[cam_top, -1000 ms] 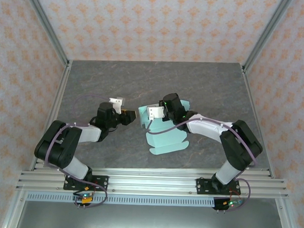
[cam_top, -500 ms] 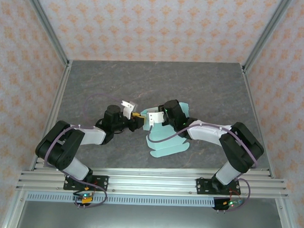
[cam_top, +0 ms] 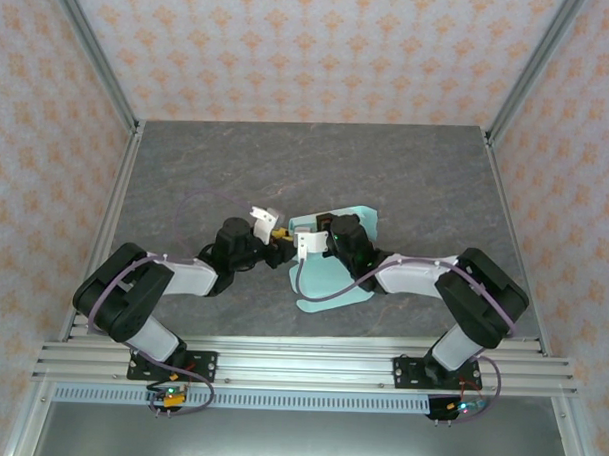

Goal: Fold the paper box

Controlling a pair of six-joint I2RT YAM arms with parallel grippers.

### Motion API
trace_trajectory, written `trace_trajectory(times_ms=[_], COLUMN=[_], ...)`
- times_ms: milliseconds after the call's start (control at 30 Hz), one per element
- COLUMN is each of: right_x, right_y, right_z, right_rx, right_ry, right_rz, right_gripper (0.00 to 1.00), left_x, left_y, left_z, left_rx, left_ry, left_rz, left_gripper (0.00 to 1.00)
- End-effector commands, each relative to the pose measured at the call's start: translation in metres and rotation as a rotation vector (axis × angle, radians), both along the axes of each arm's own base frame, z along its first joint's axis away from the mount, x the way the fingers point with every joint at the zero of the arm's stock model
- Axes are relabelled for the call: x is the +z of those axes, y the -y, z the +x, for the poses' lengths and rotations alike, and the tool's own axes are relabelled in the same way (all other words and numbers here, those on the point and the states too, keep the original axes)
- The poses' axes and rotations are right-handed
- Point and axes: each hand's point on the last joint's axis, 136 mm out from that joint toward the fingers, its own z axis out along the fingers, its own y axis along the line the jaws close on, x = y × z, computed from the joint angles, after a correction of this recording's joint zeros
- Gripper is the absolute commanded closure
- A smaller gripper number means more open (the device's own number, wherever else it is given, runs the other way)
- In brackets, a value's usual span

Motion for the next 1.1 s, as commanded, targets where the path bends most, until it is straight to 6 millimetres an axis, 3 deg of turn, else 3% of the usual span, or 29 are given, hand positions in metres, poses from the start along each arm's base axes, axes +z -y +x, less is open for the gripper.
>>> trace_trajectory(times_ms=[0,400,833,1067], right_x=[0.03,0.025,0.024,0.021], right_y=[-0.006,-0.011,-0.021,-0.02], right_z=[-0.004,-0.017,-0.018,-0.03], right_rx=[-0.006,0.024,0.003,0.015], right_ry=[0.036,0.164,0.263,0.238], right_rz=[0.129,0.101,0.114,0.131], right_gripper=[1.0,1.0,0.98,0.95], left_x=[0.009,0.005,-0.006,-0.004], left_y=[-0.002,-0.013,-0.01,0.008], left_z=[-0.007,-0.005,-0.011,-0.012], left_rx=[-0.007,0.045,0.06,0.056], left_ry=[0.076,0.102,0.141,0.2], left_rz=[0.007,0.049,0.092,0.162], left_gripper=[0.5,0.5,0.52,0.53])
